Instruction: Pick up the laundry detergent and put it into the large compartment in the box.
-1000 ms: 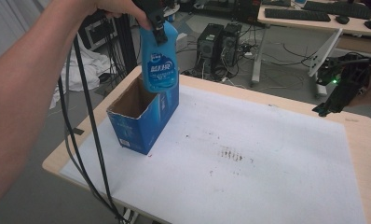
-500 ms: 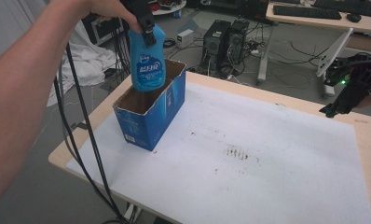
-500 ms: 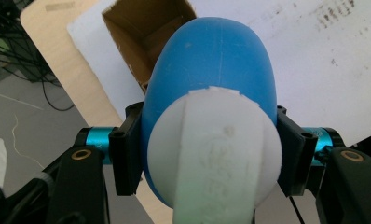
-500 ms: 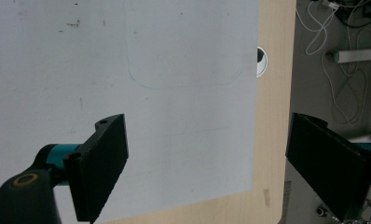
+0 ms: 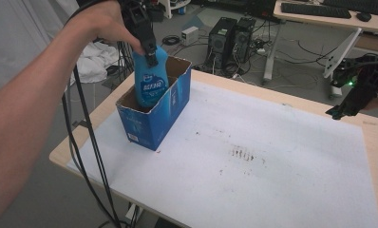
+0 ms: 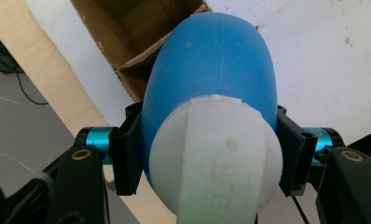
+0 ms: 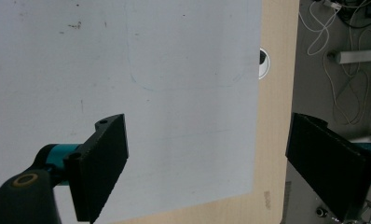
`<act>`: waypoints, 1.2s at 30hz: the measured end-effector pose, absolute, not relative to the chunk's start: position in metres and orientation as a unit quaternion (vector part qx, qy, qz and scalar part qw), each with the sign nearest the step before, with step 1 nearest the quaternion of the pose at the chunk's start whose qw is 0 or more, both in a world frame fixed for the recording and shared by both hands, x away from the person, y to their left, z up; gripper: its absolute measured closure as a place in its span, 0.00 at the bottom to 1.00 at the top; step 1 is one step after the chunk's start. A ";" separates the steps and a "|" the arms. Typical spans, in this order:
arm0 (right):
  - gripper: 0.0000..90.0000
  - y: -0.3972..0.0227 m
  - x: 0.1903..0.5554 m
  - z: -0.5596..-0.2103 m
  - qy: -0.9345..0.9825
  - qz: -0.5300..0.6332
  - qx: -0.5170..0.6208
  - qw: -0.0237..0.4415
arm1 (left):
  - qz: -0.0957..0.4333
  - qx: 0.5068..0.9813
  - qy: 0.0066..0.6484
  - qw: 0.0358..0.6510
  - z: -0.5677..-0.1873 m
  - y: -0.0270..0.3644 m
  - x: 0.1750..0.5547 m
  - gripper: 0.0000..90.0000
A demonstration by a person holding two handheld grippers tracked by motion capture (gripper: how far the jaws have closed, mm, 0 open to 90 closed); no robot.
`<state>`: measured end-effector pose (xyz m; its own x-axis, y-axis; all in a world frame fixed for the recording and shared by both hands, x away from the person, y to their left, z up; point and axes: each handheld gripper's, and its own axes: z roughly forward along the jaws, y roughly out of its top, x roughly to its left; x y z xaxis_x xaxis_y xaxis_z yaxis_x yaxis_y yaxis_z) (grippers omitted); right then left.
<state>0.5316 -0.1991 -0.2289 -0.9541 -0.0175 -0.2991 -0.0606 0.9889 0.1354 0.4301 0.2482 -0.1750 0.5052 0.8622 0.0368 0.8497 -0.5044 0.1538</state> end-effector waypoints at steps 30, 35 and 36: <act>0.13 -0.197 0.531 -0.236 0.987 0.066 -0.022 0.146 | 0.030 0.890 0.453 0.036 -0.267 0.253 0.425 0.42; 0.13 -0.196 0.531 -0.236 0.987 0.067 -0.022 0.147 | 0.031 0.891 0.451 0.041 -0.274 0.253 0.424 0.41; 0.13 -0.196 0.531 -0.236 0.987 0.067 -0.023 0.147 | 0.031 0.891 0.450 0.041 -0.274 0.253 0.424 0.41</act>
